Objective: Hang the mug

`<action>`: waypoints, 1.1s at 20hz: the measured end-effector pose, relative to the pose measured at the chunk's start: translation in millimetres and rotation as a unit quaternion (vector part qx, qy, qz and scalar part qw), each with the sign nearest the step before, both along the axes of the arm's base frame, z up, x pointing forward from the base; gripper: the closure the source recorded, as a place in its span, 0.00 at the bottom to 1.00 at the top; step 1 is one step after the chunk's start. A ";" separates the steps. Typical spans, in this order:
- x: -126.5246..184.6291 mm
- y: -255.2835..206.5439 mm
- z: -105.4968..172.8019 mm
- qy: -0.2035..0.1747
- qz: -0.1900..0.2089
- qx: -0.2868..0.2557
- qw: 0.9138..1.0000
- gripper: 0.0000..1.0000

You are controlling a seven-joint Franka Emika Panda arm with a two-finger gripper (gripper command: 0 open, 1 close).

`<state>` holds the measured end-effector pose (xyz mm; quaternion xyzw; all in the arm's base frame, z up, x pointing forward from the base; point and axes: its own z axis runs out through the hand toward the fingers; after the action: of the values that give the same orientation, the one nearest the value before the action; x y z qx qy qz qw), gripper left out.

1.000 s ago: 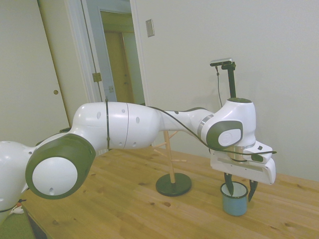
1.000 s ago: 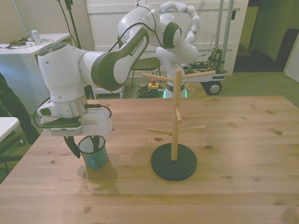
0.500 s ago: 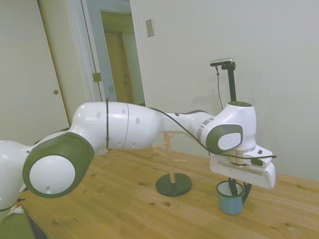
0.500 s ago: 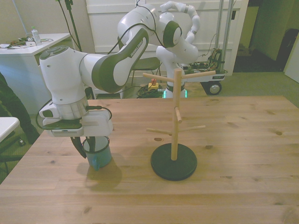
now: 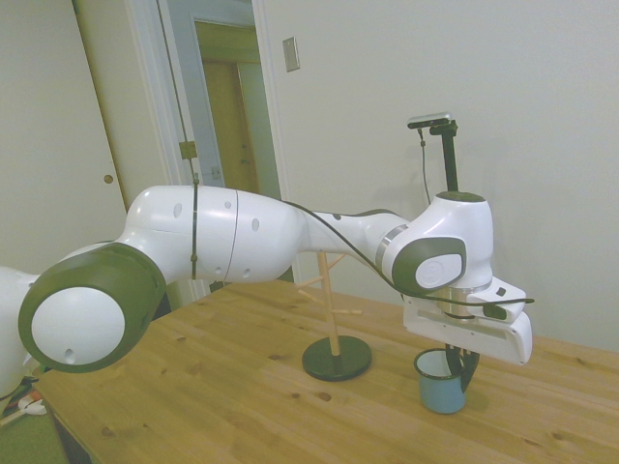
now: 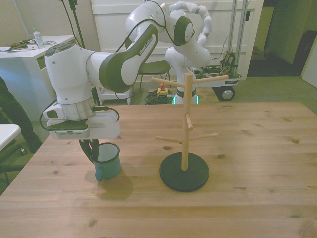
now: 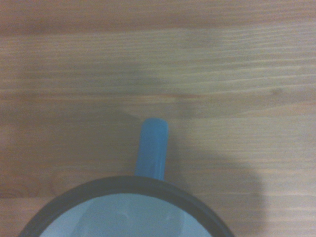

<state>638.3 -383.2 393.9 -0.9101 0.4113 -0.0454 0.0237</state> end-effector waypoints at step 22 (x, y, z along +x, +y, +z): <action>-69.6 97.4 205.0 -0.070 0.080 -0.033 0.994 1.00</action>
<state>568.7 -285.8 598.9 -0.9350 0.3325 -0.1206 0.0262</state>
